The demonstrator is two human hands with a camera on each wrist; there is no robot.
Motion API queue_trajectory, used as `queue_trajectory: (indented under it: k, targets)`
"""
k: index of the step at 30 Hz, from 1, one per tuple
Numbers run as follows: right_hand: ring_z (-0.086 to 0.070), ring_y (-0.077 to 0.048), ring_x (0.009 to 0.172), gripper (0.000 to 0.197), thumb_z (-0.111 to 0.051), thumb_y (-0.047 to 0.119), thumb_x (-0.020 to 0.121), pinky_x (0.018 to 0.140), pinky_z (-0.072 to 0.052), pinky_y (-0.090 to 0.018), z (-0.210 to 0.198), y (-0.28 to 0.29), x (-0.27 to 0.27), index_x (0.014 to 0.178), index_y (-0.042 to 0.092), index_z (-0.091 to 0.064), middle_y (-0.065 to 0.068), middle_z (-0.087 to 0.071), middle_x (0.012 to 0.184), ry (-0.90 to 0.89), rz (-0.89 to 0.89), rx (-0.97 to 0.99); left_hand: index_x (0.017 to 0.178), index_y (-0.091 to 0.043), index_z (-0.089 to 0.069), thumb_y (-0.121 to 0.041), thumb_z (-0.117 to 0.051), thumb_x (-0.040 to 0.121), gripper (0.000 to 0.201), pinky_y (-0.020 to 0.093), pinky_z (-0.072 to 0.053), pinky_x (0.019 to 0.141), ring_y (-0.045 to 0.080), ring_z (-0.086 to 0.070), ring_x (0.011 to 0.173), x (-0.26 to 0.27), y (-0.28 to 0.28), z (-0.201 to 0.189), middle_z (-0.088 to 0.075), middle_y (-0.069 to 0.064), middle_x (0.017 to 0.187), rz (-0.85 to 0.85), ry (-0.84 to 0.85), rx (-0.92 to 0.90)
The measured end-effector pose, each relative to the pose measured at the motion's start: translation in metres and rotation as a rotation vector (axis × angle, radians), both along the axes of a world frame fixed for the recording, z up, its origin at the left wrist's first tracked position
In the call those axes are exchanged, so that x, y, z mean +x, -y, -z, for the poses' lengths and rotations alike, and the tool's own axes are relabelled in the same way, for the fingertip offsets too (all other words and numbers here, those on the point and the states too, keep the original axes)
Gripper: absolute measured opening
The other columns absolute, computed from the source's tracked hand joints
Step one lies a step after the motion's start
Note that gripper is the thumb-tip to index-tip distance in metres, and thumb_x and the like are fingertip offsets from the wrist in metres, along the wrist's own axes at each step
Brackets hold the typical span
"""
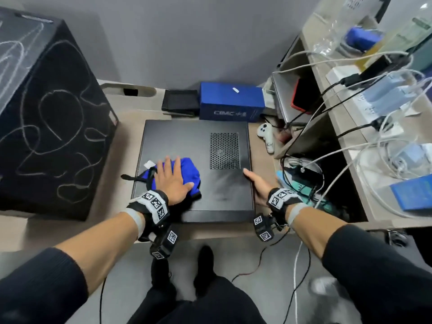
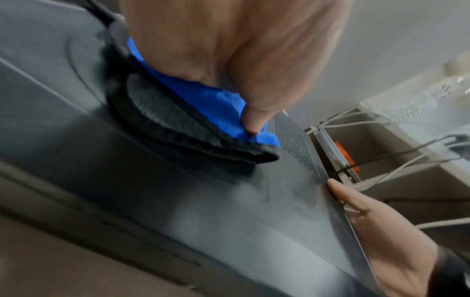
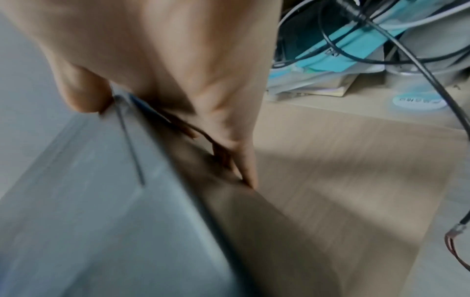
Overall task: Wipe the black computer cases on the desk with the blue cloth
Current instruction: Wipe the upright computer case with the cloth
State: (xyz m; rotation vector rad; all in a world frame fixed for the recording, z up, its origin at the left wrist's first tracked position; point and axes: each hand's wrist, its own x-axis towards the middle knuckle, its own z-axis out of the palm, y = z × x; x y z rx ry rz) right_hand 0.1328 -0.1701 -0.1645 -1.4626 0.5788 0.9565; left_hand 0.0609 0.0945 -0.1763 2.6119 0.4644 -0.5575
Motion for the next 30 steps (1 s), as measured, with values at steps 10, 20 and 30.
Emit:
queue_trajectory:
  k: [10, 20, 30]
  targets:
    - [-0.060, -0.025, 0.121, 0.128, -0.088, 0.059, 0.055, 0.090, -0.055, -0.044, 0.078, 0.022, 0.021, 0.155, 0.021, -0.019, -0.008, -0.046, 0.149, -0.083, -0.076, 0.028, 0.158, -0.019, 0.012, -0.053, -0.049, 0.097, 0.093, 0.055, 0.008, 0.120, 0.041, 0.023, 0.149, -0.004, 0.075, 0.011, 0.021, 0.013, 0.164, 0.310, -0.005, 0.089]
    - [-0.064, -0.004, 0.069, 0.070, -0.028, 0.067, 0.096, 0.068, -0.056, -0.035, 0.039, 0.026, 0.027, 0.153, 0.026, -0.026, 0.015, -0.051, 0.116, -0.071, -0.138, -0.074, 0.159, -0.024, 0.009, -0.049, -0.057, 0.092, 0.098, 0.051, 0.016, 0.118, 0.033, 0.029, 0.147, 0.015, 0.133, 0.017, 0.023, 0.009, 0.164, 0.653, 0.043, 0.052]
    - [-0.063, -0.022, 0.115, 0.109, -0.052, 0.083, 0.053, 0.104, -0.047, -0.038, 0.090, 0.023, 0.026, 0.131, 0.007, -0.059, -0.008, -0.065, 0.127, 0.036, -0.113, -0.319, 0.160, -0.031, 0.004, -0.054, -0.048, 0.097, 0.084, 0.055, 0.011, 0.119, 0.030, 0.020, 0.152, 0.141, -0.009, 0.011, 0.019, 0.004, 0.166, 0.245, 0.041, 0.055]
